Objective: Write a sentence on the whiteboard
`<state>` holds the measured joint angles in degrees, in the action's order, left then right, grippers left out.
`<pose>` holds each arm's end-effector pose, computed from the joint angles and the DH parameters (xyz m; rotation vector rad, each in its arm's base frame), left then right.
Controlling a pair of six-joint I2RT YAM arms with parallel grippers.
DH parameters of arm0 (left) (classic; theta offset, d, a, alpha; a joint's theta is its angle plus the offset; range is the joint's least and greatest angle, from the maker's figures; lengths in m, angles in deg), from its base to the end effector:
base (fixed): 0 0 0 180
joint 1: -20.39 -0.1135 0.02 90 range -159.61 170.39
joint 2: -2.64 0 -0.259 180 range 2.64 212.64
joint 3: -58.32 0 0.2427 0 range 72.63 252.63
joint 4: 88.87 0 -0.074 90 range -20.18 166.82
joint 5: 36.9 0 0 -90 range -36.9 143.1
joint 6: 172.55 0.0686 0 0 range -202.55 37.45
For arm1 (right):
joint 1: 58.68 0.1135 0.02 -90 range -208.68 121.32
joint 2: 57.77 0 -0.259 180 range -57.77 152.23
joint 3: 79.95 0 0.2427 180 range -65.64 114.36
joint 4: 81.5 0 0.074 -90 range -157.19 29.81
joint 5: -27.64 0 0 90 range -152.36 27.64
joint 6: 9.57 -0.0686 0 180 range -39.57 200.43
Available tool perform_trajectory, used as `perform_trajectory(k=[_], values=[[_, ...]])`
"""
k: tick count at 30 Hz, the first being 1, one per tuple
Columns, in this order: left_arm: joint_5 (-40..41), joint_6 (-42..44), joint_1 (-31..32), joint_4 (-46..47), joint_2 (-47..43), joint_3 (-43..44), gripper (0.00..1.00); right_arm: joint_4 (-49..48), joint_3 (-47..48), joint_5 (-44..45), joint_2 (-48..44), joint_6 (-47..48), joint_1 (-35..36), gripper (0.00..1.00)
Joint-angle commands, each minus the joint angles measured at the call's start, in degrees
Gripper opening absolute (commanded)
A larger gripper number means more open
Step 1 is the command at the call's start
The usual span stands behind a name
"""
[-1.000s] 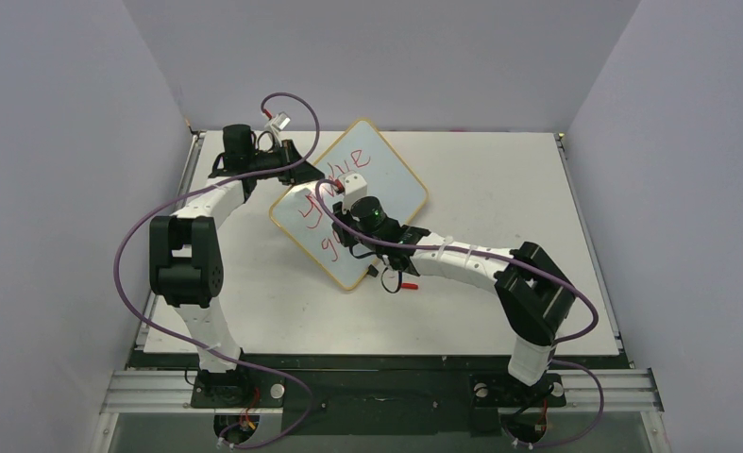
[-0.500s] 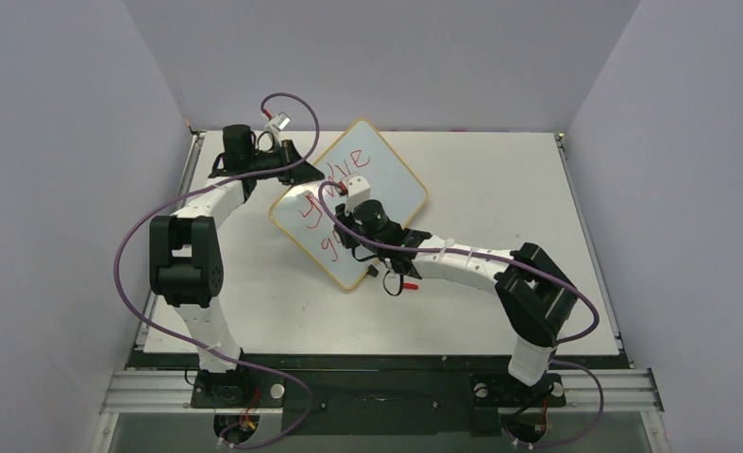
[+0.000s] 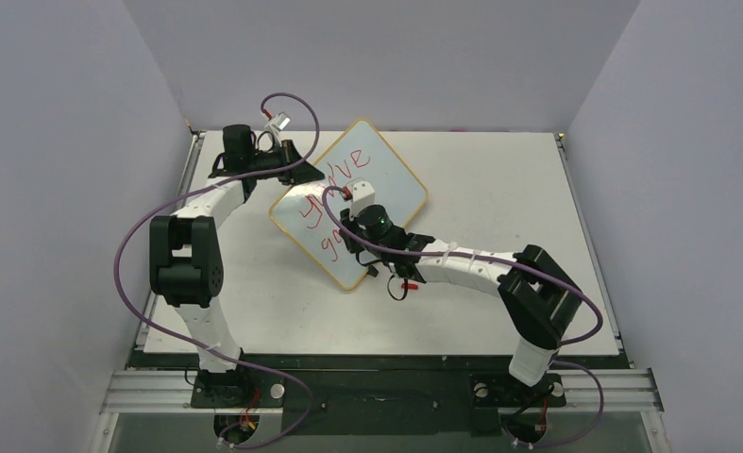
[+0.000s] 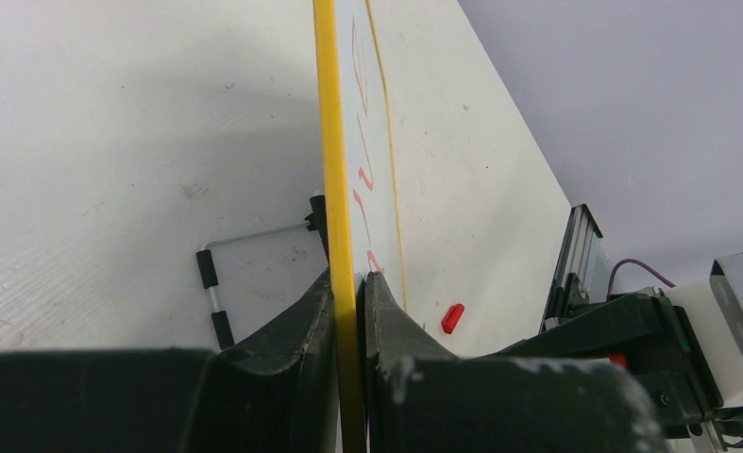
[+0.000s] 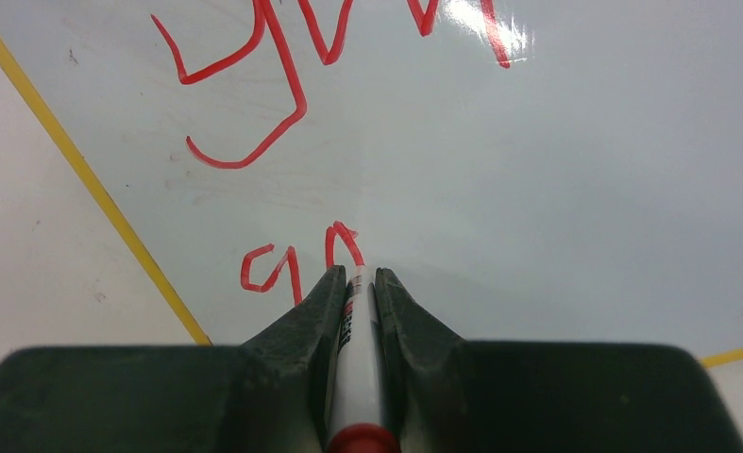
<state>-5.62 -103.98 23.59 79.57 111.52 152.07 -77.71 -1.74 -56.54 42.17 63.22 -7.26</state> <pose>0.4321 -0.0829 0.2460 0.3523 1.9955 -1.3040 0.2664 0.3228 0.2175 -0.5468 2.0031 0.6508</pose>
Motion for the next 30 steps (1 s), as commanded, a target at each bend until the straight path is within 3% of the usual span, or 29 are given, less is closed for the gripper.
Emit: perform_trajectory(k=[1, 30], values=[[1.59, 6.21, 0.72, 7.11, -0.07, 1.18, 0.0, 1.31, -1.89, 0.67, -0.72, -0.67, 0.31, 0.0], [1.51, 6.23, 0.71, 7.18, -0.2, 1.07, 0.0, 1.65, 1.73, -4.75, -7.99, -1.0, 0.13, 0.0]])
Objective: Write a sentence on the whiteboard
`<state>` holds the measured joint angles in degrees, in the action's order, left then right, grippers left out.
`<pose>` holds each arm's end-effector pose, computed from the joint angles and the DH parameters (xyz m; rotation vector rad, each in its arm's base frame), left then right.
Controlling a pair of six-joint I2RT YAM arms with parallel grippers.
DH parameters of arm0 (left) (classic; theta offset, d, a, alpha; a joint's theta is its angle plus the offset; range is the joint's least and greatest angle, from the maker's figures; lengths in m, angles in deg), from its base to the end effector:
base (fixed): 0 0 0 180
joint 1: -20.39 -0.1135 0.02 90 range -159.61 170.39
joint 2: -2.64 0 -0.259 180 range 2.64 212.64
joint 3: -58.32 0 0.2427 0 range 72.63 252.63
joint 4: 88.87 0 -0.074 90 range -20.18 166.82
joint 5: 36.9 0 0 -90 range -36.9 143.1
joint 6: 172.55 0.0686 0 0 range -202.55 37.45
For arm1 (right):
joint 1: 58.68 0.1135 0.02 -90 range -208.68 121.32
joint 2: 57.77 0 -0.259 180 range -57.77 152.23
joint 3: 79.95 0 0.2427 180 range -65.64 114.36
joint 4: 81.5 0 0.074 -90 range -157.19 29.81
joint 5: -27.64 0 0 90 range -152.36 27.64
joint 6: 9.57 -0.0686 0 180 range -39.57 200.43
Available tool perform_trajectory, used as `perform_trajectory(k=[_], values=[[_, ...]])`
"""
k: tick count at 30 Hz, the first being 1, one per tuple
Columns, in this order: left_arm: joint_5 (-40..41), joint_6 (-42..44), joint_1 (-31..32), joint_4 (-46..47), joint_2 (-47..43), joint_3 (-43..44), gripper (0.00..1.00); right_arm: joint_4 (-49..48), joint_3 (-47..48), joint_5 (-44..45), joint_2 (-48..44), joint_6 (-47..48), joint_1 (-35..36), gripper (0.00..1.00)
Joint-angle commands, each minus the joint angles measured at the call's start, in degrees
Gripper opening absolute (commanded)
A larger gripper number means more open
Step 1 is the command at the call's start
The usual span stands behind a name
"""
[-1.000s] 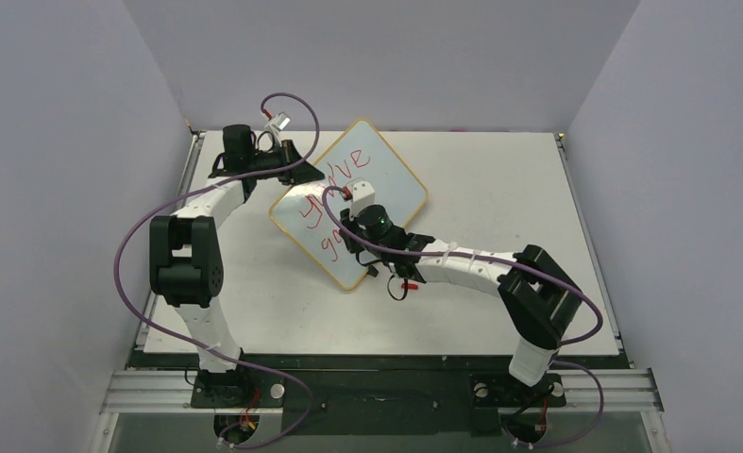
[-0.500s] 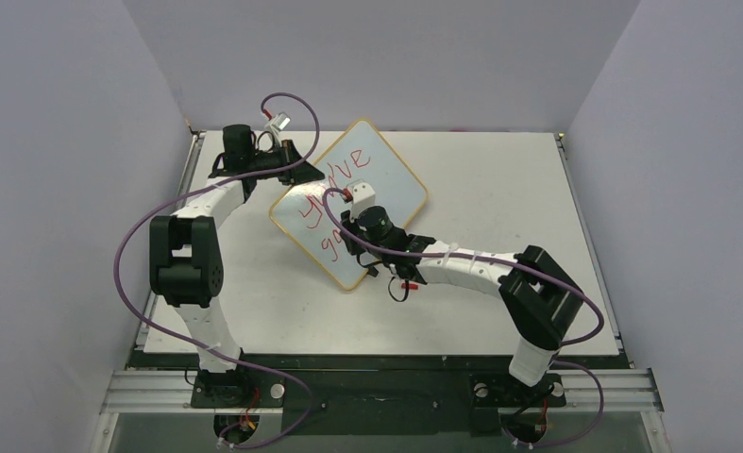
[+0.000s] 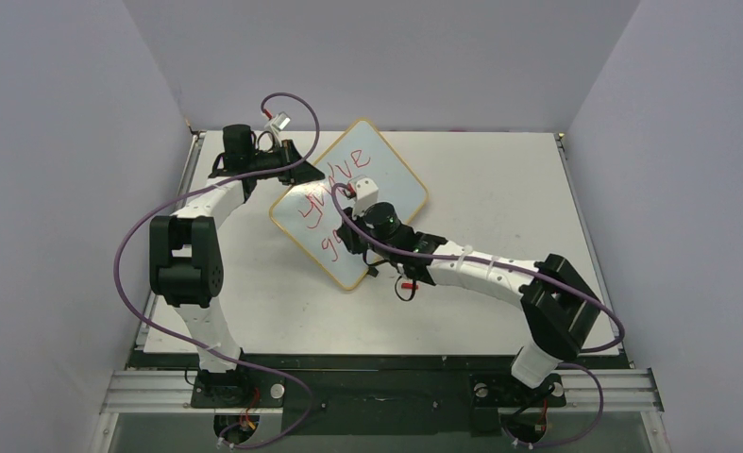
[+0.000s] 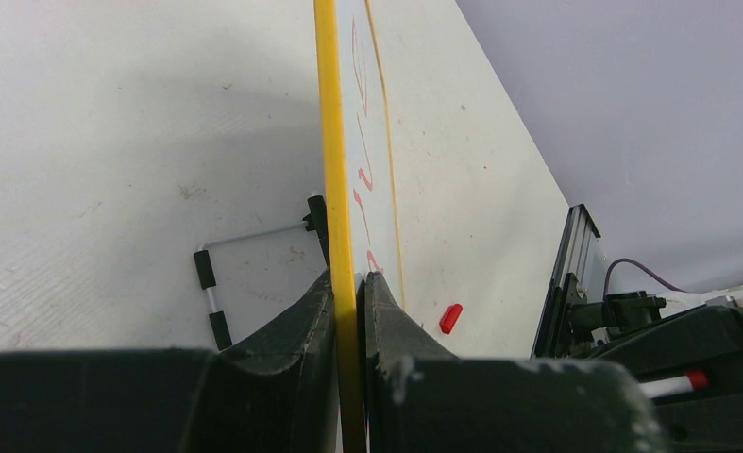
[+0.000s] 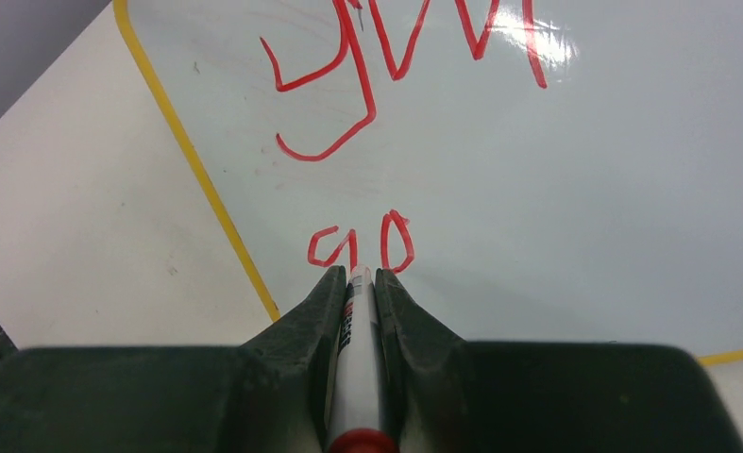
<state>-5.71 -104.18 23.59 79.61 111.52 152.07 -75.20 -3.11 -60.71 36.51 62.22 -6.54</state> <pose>0.4320 -0.0829 0.2461 0.3505 1.9960 -1.3074 0.2479 0.3157 0.2416 -0.5845 1.9827 0.7528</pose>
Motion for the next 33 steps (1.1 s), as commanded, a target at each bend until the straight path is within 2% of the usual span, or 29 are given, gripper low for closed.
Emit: perform_trajectory(k=[1, 15, 33], values=[[1.57, 6.42, 0.68, 7.14, -0.17, 1.07, 0.0, -0.73, 3.47, -0.5, -2.12, 0.02, -1.13, 0.0], [1.53, 6.25, 0.66, 7.38, 0.09, 1.17, 0.0, -2.19, 8.06, -3.39, 5.47, -1.03, -3.41, 0.0], [1.36, 6.07, 0.67, 7.48, 0.29, 1.25, 0.0, -3.0, 7.68, -2.78, 8.0, -1.61, -6.26, 0.0]])
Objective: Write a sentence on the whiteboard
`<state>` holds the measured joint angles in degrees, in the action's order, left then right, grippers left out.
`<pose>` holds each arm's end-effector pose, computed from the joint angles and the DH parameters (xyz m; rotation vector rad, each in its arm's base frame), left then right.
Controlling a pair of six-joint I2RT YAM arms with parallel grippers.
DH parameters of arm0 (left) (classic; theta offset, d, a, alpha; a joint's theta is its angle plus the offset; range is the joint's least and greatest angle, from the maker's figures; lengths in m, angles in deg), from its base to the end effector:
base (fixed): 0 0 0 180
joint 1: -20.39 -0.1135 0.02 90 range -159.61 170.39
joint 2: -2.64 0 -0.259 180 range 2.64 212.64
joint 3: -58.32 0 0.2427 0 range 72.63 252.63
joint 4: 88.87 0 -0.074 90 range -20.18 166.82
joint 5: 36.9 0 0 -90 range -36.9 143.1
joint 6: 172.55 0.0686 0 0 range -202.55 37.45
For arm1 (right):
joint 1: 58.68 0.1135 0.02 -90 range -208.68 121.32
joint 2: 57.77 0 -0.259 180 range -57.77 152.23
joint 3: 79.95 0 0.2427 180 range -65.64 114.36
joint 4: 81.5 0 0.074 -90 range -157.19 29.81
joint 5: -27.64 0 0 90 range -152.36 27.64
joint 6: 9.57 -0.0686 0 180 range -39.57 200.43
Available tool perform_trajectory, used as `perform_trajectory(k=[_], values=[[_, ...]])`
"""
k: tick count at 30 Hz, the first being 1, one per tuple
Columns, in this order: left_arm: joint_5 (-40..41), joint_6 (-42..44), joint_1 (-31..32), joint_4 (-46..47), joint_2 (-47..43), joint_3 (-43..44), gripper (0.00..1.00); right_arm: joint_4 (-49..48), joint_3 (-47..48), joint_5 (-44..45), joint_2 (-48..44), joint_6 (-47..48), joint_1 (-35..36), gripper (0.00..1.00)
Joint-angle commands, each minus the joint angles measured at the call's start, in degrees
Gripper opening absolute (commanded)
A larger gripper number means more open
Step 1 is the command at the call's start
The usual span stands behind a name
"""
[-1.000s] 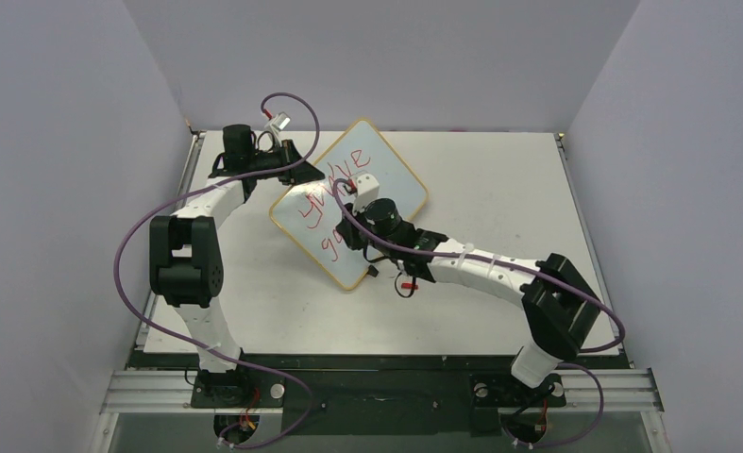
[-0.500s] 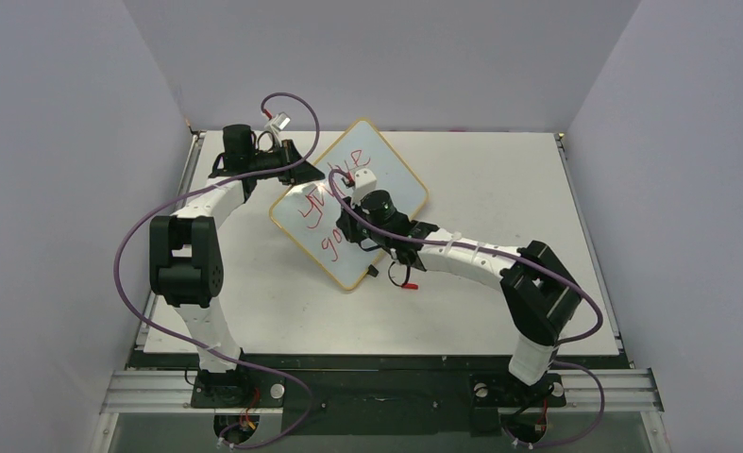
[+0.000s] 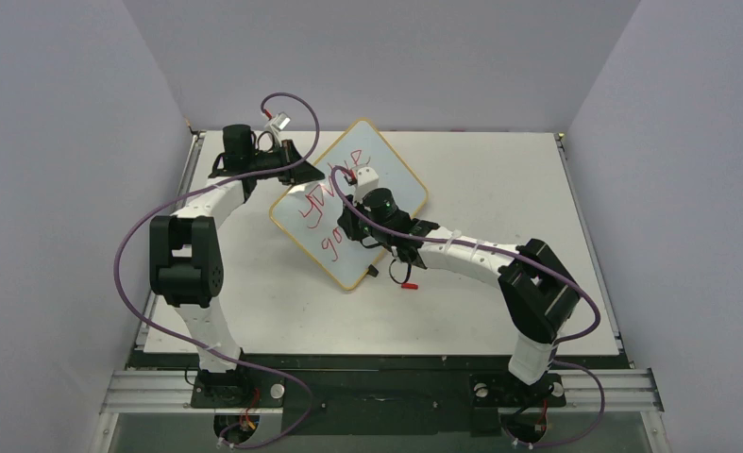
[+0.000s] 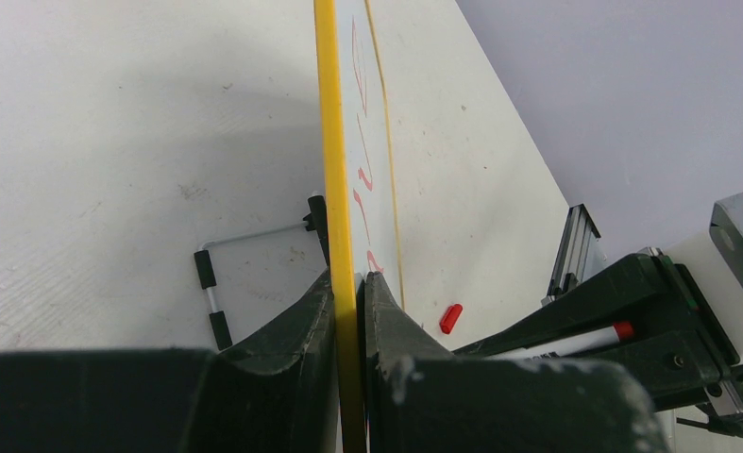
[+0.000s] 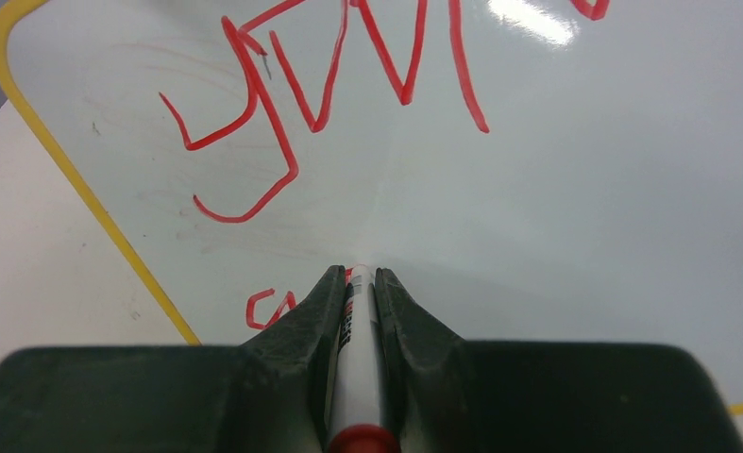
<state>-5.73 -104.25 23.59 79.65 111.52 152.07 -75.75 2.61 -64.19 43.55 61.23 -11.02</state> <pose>0.4320 -0.0829 0.2462 0.3500 1.9958 -1.3083 0.2882 0.3196 0.2303 -0.5333 2.0158 0.7665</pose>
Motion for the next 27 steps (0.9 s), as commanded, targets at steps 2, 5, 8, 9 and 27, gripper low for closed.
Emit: perform_trajectory(k=[2, 5, 8, 9, 27], values=[[1.41, 6.11, 0.67, 7.49, 0.28, 1.24, 0.0, -2.21, 2.36, 0.87, 1.05, -0.64, -2.38, 0.0], [1.4, 6.05, 0.67, 7.54, 0.35, 1.24, 0.0, -1.39, 3.24, 1.2, 1.09, -0.35, -2.87, 0.0], [1.45, 6.05, 0.67, 7.54, 0.37, 1.24, 0.0, -0.58, 3.67, 1.11, -0.02, 0.13, -2.57, 0.0], [1.44, 6.05, 0.67, 7.54, 0.41, 1.24, 0.0, -0.47, 3.7, 1.03, -0.39, 0.28, -2.24, 0.0], [1.39, 6.09, 0.68, 7.5, 0.37, 1.27, 0.0, 0.47, 9.81, 0.08, 1.31, -0.37, -0.19, 0.0]])
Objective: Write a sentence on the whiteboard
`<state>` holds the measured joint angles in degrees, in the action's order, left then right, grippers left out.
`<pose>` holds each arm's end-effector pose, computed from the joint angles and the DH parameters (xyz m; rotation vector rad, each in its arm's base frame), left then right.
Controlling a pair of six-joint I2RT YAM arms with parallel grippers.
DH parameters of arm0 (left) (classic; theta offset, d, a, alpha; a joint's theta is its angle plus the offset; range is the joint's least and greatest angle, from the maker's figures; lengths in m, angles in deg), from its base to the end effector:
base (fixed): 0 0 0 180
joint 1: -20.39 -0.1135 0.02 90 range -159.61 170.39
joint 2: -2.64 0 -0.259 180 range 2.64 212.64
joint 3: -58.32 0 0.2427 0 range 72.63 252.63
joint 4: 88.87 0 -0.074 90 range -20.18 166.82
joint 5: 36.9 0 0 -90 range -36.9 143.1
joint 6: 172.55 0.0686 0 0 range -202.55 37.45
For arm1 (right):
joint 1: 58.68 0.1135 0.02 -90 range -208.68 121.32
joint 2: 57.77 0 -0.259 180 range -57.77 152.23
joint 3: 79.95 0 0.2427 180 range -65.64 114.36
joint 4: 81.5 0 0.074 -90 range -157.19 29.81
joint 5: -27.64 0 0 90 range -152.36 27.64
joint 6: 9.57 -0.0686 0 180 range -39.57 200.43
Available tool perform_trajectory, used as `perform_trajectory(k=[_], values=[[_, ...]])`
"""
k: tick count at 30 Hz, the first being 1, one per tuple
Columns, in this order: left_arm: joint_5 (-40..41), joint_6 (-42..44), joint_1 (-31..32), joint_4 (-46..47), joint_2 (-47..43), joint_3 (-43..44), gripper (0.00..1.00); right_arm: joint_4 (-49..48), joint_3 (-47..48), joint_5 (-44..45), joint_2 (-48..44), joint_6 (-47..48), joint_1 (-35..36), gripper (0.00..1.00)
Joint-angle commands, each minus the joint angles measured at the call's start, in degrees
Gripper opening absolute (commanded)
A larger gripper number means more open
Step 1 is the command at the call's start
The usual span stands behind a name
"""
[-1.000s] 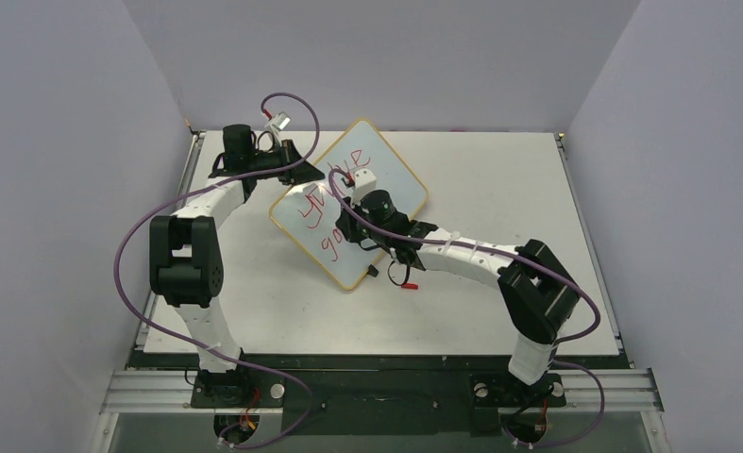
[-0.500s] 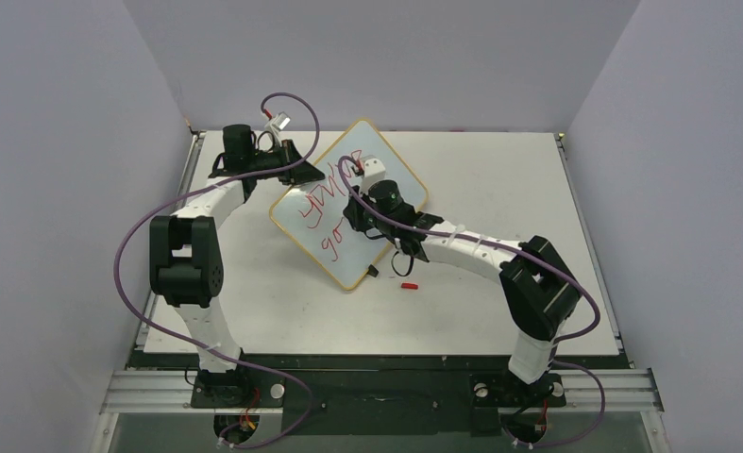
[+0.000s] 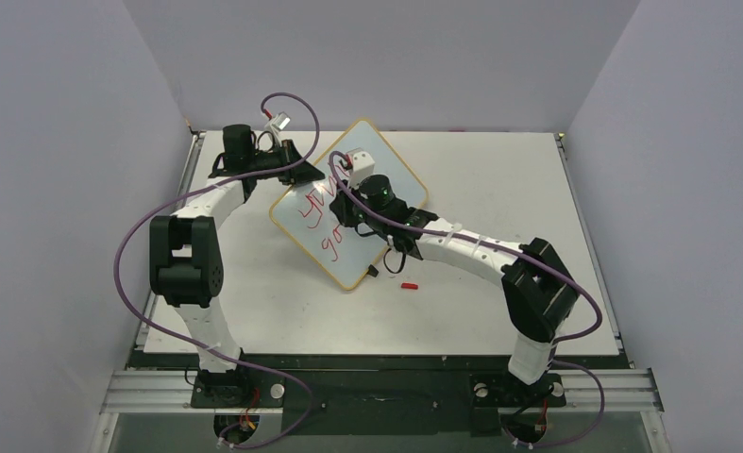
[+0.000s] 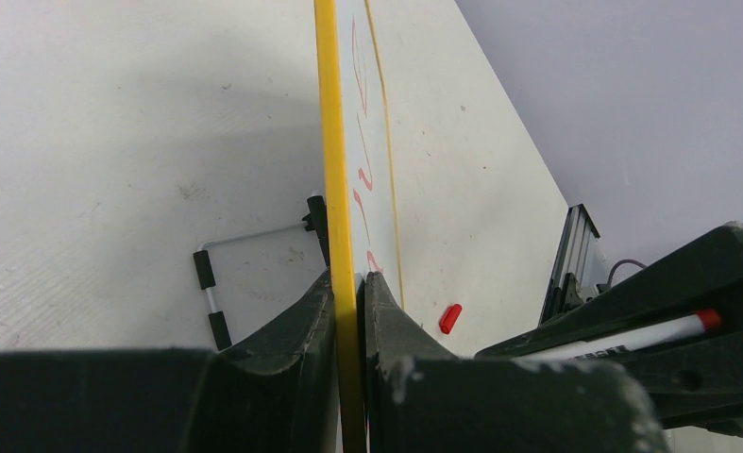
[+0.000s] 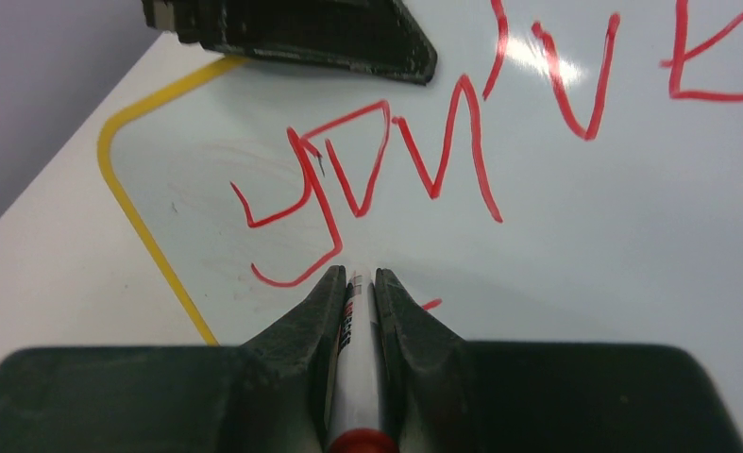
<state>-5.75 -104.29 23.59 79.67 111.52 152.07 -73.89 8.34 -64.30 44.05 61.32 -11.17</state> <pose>0.4320 -0.0830 0.2462 0.3497 1.9957 -1.3089 0.2968 0.3275 0.2588 -0.5197 1.9580 0.7912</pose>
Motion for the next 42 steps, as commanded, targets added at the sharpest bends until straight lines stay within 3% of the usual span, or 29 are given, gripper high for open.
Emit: perform_trajectory(k=[1, 14, 42], values=[[1.45, 6.16, 0.65, 7.5, 0.37, 1.25, 0.0, -1.17, 4.65, 0.32, 1.09, -0.52, -0.04, 0.0], [1.43, 6.05, 0.67, 7.69, 0.38, 1.25, 0.0, -0.58, 2.37, 1.71, 3.2, -0.42, -0.23, 0.0], [1.41, 5.93, 0.67, 7.78, 0.14, 0.99, 0.0, -2.53, -14.48, 4.96, -4.7, -1.34, -0.25, 0.0]])
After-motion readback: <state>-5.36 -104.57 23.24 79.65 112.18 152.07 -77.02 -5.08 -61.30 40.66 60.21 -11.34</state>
